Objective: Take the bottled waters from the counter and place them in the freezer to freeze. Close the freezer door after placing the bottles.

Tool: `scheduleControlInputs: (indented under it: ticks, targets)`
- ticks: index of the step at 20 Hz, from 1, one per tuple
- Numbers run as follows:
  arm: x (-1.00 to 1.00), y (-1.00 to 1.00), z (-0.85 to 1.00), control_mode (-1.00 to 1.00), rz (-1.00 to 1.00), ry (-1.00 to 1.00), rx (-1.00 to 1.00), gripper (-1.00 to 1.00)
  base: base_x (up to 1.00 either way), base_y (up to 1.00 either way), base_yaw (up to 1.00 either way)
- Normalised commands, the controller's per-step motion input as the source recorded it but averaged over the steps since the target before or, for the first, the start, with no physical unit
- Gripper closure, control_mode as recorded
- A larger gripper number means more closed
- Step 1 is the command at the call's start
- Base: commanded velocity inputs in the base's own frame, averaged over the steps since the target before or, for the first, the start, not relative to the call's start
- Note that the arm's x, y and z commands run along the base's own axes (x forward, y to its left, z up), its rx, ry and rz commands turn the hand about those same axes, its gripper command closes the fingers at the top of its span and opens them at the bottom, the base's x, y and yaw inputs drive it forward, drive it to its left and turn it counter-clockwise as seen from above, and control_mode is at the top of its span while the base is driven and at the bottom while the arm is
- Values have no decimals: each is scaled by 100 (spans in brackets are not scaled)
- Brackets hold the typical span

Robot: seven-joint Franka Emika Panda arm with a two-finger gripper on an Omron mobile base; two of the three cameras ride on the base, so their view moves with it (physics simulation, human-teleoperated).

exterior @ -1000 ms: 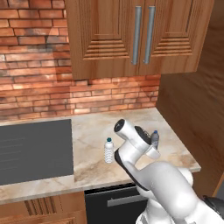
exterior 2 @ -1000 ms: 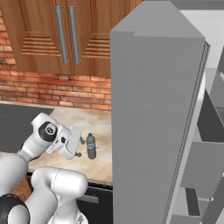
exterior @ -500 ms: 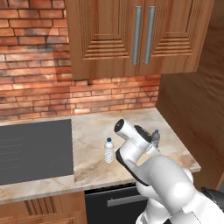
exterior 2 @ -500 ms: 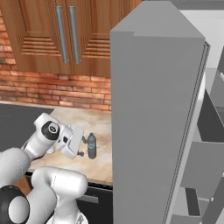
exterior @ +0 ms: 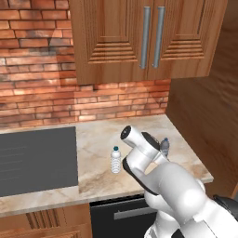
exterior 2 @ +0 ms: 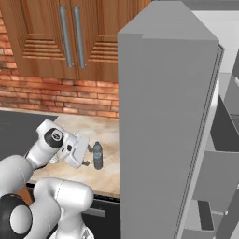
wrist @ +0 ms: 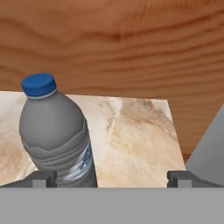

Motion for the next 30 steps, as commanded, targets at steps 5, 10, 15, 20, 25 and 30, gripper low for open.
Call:
scheduleControlInputs:
  ticks: [5, 10, 15, 20, 25, 30]
  targets:
    - [9, 0, 0, -100, 0, 0, 0, -100, 0, 0, 0]
    - [11, 0, 0, -100, 1, 0, 0, -100, 0, 0, 0]
    - [15, 0, 0, -100, 3, 0, 0, -100, 0, 0, 0]
    - [19, 0, 0, -100, 4, 0, -1, -100, 0, 0, 0]
    - [4, 0, 0, -100, 1, 2, -7, -100, 0, 0, 0]
    - [0, 0, 0, -100, 0, 3, -9, -100, 0, 0, 0]
